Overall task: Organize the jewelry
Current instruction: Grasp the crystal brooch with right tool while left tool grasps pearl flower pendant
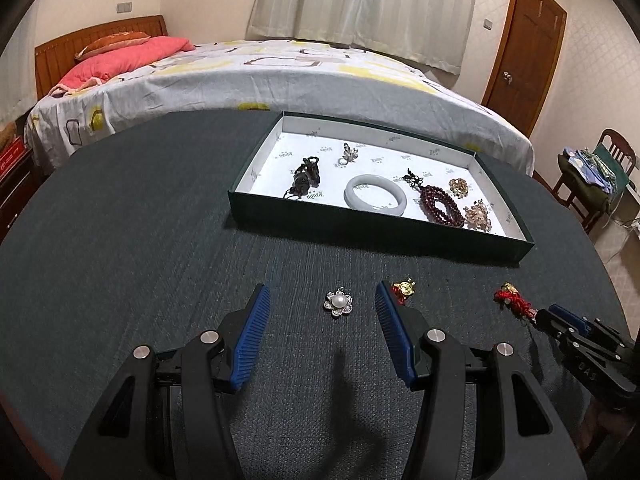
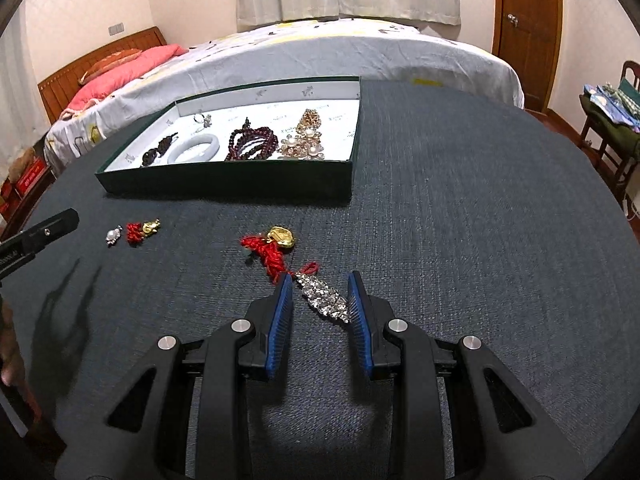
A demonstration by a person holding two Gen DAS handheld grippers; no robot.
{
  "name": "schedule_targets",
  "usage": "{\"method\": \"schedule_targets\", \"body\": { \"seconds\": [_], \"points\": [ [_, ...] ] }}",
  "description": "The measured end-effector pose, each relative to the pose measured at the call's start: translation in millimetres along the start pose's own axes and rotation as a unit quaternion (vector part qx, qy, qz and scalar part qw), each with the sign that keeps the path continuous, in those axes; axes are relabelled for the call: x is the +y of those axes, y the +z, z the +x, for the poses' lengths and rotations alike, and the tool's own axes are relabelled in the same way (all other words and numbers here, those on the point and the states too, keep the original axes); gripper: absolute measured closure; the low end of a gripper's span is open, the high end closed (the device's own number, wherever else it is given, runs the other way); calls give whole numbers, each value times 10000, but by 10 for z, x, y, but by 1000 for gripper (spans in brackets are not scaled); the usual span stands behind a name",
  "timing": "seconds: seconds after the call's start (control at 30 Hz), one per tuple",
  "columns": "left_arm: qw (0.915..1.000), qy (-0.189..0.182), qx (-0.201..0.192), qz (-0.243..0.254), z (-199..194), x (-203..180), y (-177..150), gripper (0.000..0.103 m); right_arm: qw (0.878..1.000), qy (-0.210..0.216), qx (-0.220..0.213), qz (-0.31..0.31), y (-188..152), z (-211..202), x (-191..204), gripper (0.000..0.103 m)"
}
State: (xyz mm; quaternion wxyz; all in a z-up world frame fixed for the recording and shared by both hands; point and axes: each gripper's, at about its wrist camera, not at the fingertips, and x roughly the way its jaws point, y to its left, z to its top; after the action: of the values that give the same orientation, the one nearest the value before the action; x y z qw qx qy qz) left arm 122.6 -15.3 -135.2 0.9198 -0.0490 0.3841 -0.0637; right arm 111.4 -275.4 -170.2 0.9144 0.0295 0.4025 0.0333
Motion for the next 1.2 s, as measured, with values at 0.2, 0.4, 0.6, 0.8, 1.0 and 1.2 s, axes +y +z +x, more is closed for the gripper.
{"method": "schedule_targets", "body": {
  "seconds": [0.2,0.4,0.6,0.8,1.0,1.2],
  "points": [
    [10000,-24,22,1,10,-6,-5,49,9998,-59,176,-79,-52,47,32,83],
    [10000,-23,79,-3,29,5,-19,49,9998,5,172,-121,-52,28,68,88],
    [9999,-23,132,18,59,0,-36,49,10000,-50,32,-15,-7,-39,15,88],
    [9997,-35,221,84,140,-43,-59,49,9999,-84,-62,82,42,-88,-51,88],
    [9991,-40,357,228,282,-79,-57,49,9999,-64,-108,116,71,-112,-74,88],
    [9981,-51,532,297,433,-78,-46,59,9999,-38,-83,147,69,-98,-80,88]
  ]
}}
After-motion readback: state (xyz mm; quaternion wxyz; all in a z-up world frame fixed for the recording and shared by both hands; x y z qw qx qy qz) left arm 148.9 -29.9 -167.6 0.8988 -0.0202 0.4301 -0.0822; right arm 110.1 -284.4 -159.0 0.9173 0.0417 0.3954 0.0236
